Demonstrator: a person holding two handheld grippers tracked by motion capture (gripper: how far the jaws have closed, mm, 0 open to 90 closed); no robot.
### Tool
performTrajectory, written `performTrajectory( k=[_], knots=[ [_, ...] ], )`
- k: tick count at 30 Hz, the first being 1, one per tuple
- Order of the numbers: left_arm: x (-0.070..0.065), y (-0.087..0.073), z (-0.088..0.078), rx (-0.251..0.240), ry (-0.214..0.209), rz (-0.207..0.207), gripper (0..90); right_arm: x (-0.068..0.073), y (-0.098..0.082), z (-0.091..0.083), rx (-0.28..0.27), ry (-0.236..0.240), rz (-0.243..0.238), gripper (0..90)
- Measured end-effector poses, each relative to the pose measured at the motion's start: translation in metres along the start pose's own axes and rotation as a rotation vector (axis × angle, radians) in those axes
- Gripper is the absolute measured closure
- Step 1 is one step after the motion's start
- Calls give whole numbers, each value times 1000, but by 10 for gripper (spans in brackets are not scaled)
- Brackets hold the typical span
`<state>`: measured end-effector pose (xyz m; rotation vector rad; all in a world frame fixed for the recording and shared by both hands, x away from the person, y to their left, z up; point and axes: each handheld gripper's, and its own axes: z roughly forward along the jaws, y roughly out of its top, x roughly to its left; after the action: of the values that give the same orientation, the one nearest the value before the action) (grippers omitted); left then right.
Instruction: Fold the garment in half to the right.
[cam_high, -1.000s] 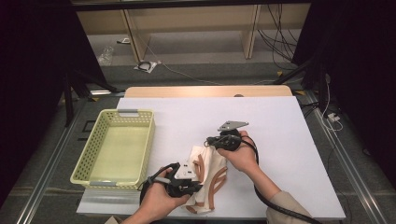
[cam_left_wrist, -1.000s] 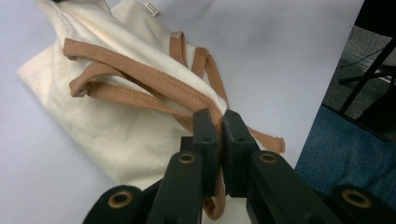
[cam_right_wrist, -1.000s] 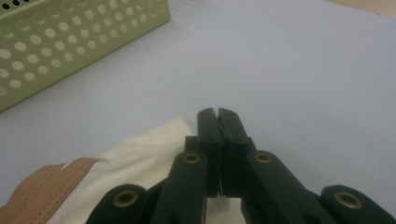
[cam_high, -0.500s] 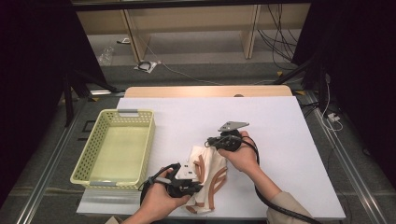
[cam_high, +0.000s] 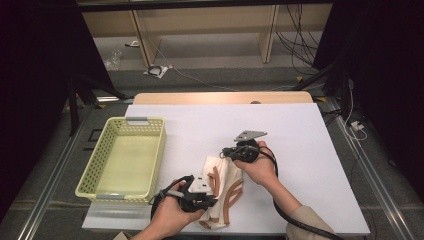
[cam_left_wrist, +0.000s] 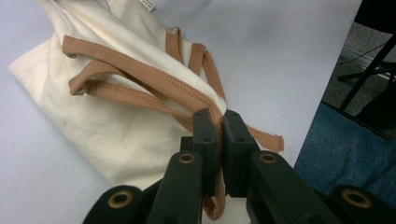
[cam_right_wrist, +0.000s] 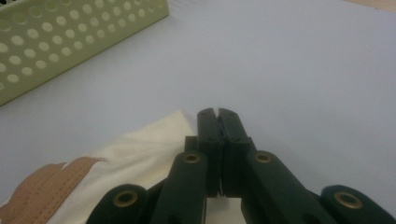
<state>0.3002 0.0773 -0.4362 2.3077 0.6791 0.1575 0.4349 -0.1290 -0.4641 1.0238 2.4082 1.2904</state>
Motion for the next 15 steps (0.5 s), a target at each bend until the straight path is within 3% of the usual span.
performTrajectory(
  k=[15],
  knots=[
    [-1,0,2,1,-3,3,852,-1,-1,-1,-3,-4,-2,894]
  ],
)
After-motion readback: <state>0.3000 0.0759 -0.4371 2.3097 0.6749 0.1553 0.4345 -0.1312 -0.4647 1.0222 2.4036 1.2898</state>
